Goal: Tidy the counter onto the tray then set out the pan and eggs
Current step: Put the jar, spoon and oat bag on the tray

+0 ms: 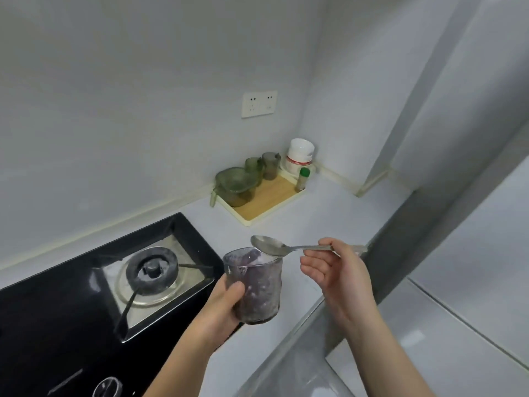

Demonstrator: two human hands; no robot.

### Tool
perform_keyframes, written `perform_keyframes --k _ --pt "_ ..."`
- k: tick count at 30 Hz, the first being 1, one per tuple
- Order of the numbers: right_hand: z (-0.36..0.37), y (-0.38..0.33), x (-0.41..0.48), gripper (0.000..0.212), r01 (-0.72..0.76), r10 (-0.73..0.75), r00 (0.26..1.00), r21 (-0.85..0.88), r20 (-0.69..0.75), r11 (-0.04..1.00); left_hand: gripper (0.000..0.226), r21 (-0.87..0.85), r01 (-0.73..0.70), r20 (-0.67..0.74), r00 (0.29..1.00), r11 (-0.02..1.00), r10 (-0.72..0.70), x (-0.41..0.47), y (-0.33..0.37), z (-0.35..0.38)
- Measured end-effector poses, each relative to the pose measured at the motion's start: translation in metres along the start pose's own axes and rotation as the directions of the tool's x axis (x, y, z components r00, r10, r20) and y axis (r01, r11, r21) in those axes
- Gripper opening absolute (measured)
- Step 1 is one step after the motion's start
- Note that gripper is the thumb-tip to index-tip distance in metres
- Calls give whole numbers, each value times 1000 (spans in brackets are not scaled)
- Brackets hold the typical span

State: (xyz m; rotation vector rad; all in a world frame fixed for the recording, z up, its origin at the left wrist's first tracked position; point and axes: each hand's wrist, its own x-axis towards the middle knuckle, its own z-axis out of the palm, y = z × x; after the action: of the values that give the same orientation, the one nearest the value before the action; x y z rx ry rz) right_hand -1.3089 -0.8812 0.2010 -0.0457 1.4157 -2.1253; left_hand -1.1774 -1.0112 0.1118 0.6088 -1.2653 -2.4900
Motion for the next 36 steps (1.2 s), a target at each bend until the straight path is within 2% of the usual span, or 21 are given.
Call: perform_keyframes --k 3,7,10,15,22,26,30,33,36 --pt "-11 -35 56 22 31 -25 999 -202 31 979 65 256 -41 29 999 966 35 64 13 23" --pt "-22 -63 110 22 50 -6 996 -469 94 882 74 445 -88 89 995 891 53 124 26 50" --pt "-26 -71 145 23 60 16 992 -570 127 820 66 534 -131 80 991 835 105 161 25 57" --pt "-34 -69 228 22 74 57 982 -647 178 759 71 543 -143 -4 985 828 174 226 19 66" --pt "-23 -72 365 21 73 166 948 -690 272 720 75 506 -192 -163 936 841 312 329 7 69" --pt "-7 -76 433 21 109 190 931 -734 312 670 83 555 -210 -189 911 805 367 386 12 67" --pt "6 -74 491 18 173 180 922 -782 342 599 75 615 -158 -252 889 773 382 443 14 59" --pt "13 -71 530 18 205 172 919 -801 356 562 85 740 -105 -272 856 665 438 481 16 55" --pt "18 -70 561 18 169 172 933 -804 318 570 83 771 -17 -337 837 636 431 507 22 52"
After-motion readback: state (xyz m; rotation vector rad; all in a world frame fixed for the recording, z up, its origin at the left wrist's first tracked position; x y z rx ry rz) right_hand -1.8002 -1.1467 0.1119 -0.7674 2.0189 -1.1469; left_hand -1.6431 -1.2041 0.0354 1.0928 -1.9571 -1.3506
